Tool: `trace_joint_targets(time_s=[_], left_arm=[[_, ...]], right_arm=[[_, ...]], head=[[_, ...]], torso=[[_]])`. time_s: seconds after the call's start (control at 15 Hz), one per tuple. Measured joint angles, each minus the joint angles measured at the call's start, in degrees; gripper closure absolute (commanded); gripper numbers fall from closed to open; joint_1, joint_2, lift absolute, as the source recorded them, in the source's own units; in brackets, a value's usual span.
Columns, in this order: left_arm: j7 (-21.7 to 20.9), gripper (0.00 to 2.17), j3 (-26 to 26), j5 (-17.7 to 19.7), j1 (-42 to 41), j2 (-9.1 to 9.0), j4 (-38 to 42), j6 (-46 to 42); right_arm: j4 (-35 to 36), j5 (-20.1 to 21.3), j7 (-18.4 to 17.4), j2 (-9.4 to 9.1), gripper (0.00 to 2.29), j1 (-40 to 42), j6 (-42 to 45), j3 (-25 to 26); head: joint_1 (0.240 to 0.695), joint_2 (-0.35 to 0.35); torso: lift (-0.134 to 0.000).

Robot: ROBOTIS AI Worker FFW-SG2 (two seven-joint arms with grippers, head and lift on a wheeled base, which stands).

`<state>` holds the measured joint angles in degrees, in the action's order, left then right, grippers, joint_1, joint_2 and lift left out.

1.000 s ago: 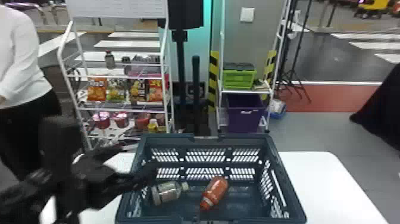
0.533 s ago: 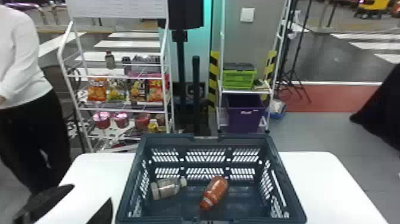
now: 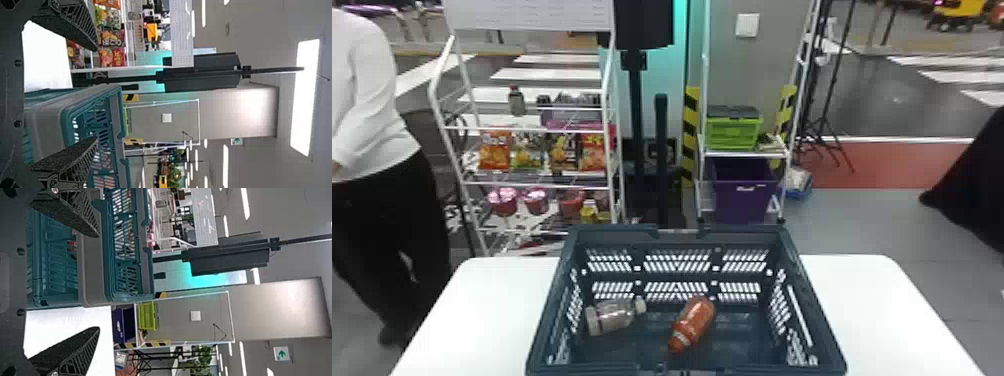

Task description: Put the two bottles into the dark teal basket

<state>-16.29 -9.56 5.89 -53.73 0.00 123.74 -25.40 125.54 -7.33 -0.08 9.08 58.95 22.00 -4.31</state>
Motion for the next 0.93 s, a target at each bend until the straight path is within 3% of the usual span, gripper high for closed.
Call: trace_joint_targets(time_s=[0.27, 0.4, 0.93], left_arm=[[6.6, 0.08, 5.01, -5.64, -1.93, 0.0, -4.77, -3.72], [7.88, 0.08, 6.75, -7.55, -2.14, 0.0, -6.71, -5.21], [8.03, 0.08, 7.99, -7.08, -2.52, 0.0, -7.42, -6.13]], right_arm=[[-0.39, -0.27, 1.54, 0.37, 0.03, 0.04, -0.83, 0.06], [-0.95, -0.3, 2.12, 0.36, 0.03, 0.36, -0.87, 0.08], [-1.28, 0.02, 2.89, 0.32, 0.03, 1.43, -0.23, 0.09]], head=[[0.499, 0.0], [0.499, 0.0], [0.499, 0.0]], torso=[[0.0], [0.0], [0.0]])
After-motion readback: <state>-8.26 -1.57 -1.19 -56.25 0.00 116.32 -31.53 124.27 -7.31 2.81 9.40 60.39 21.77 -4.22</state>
